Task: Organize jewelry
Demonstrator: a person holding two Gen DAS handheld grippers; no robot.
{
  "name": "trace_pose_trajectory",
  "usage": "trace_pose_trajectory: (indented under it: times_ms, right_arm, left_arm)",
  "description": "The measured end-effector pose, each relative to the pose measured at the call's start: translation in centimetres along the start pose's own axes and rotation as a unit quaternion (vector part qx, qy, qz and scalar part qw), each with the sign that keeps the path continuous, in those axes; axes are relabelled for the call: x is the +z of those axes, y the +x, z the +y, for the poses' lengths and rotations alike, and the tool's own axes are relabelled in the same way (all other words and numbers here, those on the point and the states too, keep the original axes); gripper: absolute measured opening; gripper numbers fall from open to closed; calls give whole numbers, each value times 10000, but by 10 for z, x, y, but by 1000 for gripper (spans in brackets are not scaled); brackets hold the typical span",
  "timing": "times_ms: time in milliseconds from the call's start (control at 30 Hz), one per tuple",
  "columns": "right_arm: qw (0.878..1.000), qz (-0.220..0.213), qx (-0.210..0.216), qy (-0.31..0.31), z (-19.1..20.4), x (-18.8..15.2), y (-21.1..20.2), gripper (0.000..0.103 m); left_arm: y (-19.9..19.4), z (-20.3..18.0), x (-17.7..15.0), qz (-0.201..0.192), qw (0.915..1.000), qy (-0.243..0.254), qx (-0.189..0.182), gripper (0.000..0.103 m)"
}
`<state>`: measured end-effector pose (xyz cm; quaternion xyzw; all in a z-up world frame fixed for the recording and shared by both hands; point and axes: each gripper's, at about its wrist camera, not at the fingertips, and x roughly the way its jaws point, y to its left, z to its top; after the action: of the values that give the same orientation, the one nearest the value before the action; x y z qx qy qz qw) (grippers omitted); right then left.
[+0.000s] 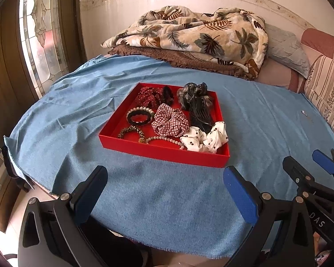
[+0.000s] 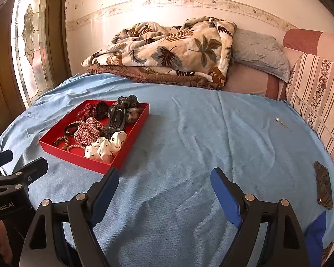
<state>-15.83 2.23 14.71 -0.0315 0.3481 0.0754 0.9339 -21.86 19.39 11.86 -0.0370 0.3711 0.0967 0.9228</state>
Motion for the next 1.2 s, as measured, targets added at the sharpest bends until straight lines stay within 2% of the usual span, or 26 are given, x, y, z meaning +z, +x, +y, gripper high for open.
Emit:
trace_pose_trajectory:
  times_ms: [867, 1200]
  right_arm:
    - [9995, 279, 156, -66, 5, -6, 15, 88]
    - [9993, 309, 187, 105, -9, -7, 18, 88]
  left_arm:
    - [15, -6, -1, 203, 9998, 71, 36, 103]
    - [24, -27, 16, 201, 9992, 338, 28, 103]
